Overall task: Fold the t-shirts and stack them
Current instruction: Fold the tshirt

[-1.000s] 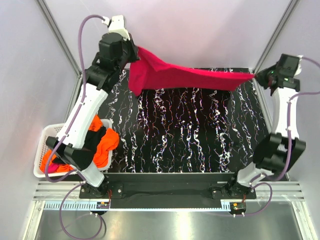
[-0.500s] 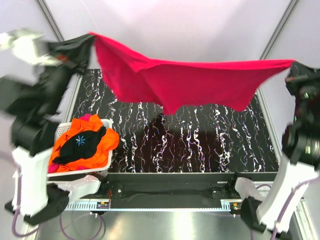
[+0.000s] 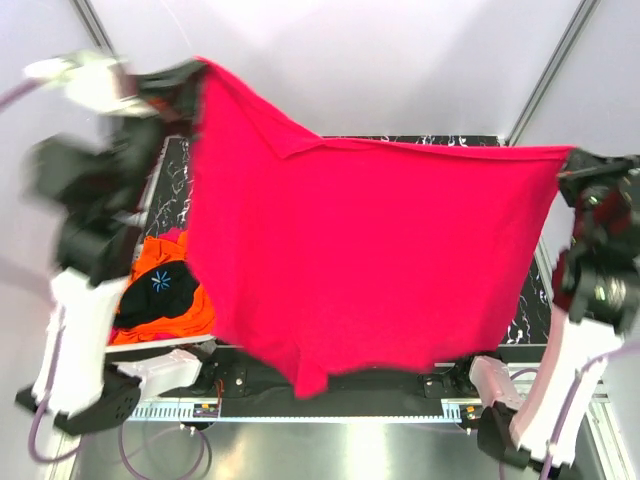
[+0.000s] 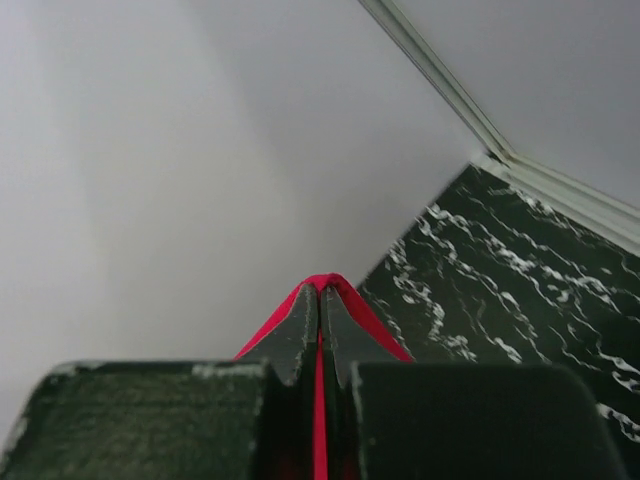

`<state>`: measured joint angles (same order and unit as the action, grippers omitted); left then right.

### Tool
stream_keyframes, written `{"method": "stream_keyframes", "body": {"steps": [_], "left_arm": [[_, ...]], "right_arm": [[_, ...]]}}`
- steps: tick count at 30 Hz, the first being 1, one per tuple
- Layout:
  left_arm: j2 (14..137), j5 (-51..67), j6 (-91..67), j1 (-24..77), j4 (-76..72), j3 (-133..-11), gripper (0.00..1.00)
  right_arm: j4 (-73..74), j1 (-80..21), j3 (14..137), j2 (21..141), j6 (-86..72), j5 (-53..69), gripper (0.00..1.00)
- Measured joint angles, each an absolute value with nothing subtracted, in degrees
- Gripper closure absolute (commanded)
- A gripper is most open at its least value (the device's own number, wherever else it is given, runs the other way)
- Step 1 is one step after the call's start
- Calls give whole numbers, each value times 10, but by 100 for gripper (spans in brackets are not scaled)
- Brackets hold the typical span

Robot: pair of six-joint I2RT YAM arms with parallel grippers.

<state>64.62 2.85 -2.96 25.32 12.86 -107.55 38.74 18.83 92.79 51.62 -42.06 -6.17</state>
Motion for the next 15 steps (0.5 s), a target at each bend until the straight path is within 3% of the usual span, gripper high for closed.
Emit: {"method": "stream_keyframes", "body": {"steps": [4, 8, 11, 15], "left_arm": [[734, -12, -10, 252, 96, -984, 100], [899, -40, 5, 241, 60, -920, 100], [1041, -54, 7, 231, 41, -930, 100], [1244, -67, 2, 223, 46, -1036, 100]], "right_arm": [[339, 189, 827, 576, -420, -65, 100], [252, 189, 713, 690, -410, -67, 100], [210, 189, 684, 788, -400, -66, 100], [147, 189, 731, 984, -383, -64, 100]]}}
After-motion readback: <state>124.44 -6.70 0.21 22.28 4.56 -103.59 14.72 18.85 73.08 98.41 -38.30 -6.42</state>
